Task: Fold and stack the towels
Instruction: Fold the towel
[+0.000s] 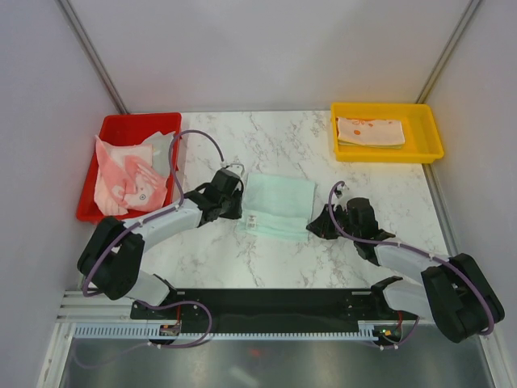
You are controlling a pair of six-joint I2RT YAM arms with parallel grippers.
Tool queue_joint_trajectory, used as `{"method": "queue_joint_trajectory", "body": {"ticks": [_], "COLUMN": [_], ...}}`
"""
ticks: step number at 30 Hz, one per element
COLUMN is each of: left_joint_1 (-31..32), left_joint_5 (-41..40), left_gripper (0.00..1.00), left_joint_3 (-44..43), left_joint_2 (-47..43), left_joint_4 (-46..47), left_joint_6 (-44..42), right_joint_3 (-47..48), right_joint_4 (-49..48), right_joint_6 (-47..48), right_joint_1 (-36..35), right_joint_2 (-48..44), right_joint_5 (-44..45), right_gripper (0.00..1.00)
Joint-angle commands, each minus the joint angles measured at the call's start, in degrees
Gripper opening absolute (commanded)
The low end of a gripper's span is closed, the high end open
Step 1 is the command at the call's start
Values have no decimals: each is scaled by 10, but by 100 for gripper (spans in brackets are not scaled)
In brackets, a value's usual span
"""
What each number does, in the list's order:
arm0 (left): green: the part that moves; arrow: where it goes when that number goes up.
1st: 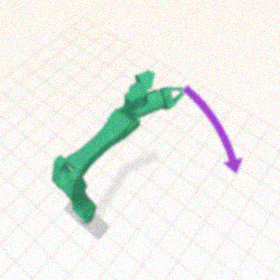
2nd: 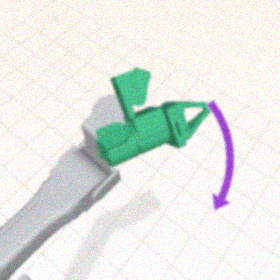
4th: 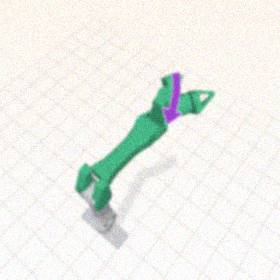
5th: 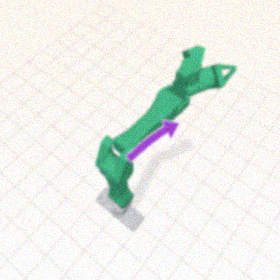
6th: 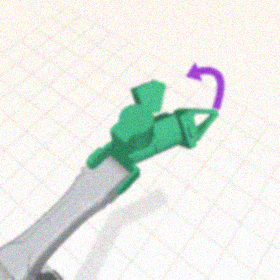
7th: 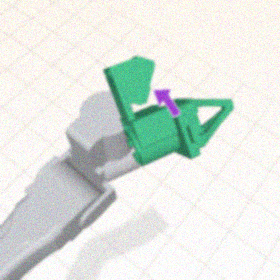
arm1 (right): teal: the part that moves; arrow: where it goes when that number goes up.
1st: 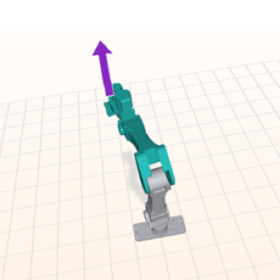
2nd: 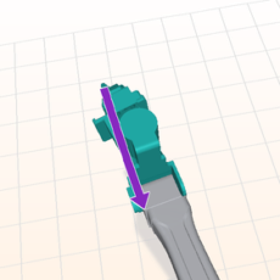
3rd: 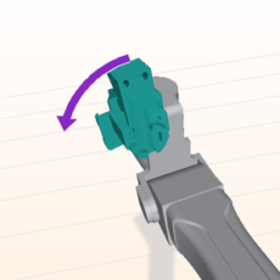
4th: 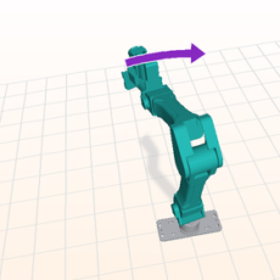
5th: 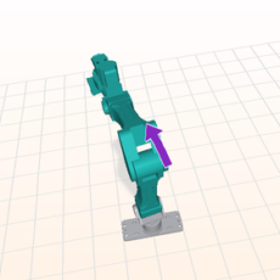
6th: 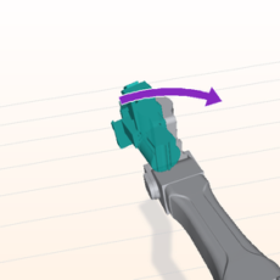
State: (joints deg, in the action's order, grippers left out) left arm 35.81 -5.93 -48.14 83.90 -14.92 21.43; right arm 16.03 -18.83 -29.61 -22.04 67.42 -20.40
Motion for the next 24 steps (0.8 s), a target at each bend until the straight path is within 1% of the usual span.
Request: {"method": "queue_joint_trajectory", "body": {"ticks": [1, 2, 4, 5, 8, 10, 11, 13, 15, 16, 18, 19, 22, 24], "left_joint_1": [0, 0, 0, 0, 0, 0, 0, -2, -3, -2, -5, -7, -19, -27], "left_joint_5": [-43, -44, -55, -58, -67, -62, -58, -48, -25, -23, -20, -12, 28, 48], "left_gripper": [31, 36, 41, 44, 46, 47, 52, 56, 55, 54, 54, 54, 54, 54], "left_joint_3": [4, 2, -16, -25, -59, -78, -87, -96, -112, -117, -130, -134, -148, -163], "left_joint_2": [5, 5, 2, -2, -24, -34, -36, -23, 13, 25, 58, 68, 105, 122], "left_joint_4": [-2, -6, -23, -42, -64, -66, -64, -59, -54, -56, -62, -63, -68, -82], "left_joint_6": [19, 19, 24, 26, 24, 24, 26, 34, 29, 28, 29, 28, 26, 28], "right_joint_3": [3, 6, 15, 30, 60, 73, 81, 93, 109, 117, 144, 165, 188, 197], "right_joint_4": [3, 22, 53, 93, 152, 162, 159, 144, 143, 142, 135, 141, 149, 151], "right_joint_6": [-5, -5, -2, 4, 7, 7, 9, 17, 28, 32, 40, 48, 66, 72], "right_joint_1": [-5, -5, -5, -5, -5, -5, -5, -5, -5, -5, -5, -5, -5, -5], "right_joint_2": [-8, -24, -47, -72, -113, -119, -113, -81, -48, -13, 22, 55, 103, 120], "right_joint_5": [5, 7, 14, 18, 38, 53, 57, 62, 63, 62, 42, 37, 13, -4], "right_gripper": [27, 30, 34, 34, 34, 34, 34, 33, 31, 30, 30, 31, 36, 38]}}
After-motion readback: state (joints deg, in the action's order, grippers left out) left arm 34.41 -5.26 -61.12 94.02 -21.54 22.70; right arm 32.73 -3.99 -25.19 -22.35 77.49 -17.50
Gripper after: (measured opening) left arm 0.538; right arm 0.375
